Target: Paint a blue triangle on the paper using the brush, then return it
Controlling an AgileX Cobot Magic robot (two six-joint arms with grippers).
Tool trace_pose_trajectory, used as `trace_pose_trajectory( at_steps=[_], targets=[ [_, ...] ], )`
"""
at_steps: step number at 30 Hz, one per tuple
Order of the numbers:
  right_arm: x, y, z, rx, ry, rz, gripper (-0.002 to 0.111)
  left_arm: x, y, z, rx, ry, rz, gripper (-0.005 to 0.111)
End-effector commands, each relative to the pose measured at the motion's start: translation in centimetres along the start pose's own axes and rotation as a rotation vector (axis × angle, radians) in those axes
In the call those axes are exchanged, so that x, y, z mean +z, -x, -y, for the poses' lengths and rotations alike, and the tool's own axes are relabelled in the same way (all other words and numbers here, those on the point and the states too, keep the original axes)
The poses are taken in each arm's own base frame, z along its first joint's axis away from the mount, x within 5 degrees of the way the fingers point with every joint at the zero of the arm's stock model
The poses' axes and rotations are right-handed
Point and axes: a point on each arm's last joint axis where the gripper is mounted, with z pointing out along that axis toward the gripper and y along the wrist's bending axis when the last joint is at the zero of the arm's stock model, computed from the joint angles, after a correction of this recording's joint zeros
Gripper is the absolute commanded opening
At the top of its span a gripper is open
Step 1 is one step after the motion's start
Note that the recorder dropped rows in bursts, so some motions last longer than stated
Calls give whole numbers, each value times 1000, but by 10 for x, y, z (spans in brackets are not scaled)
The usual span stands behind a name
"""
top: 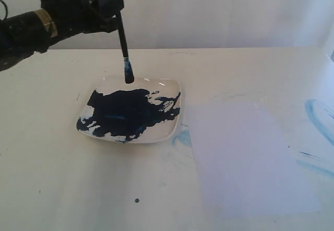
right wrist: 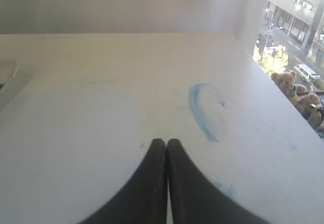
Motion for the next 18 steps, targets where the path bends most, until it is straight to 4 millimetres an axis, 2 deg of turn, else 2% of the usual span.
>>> trace_pose_trajectory(
  at_steps=[1,6,8,14,15,17,18],
  targets=[
    [-3,21,-2,29,22,224,0,-30,1,-20,-57,-40,112,0],
    [-10,40,-4,-175,4,454,0,-43,-10,-29,-65,-31,75,0],
    [-14,48,-4,-88,23,551,0,-43,-12,-27,-41,-53,51,0],
    [-34,71,-1,327,165,875,0,-43,-14,-25,-12,-80,25,0],
    [-32,69,0,465,215,833,0,-43,-14,-24,-9,-83,22,0],
    [-19,59,1,756,218,534,0,-43,-15,-24,-7,-86,19,0],
    [-16,55,0,786,187,410,0,-43,-15,-24,-7,-86,19,0]
  ],
)
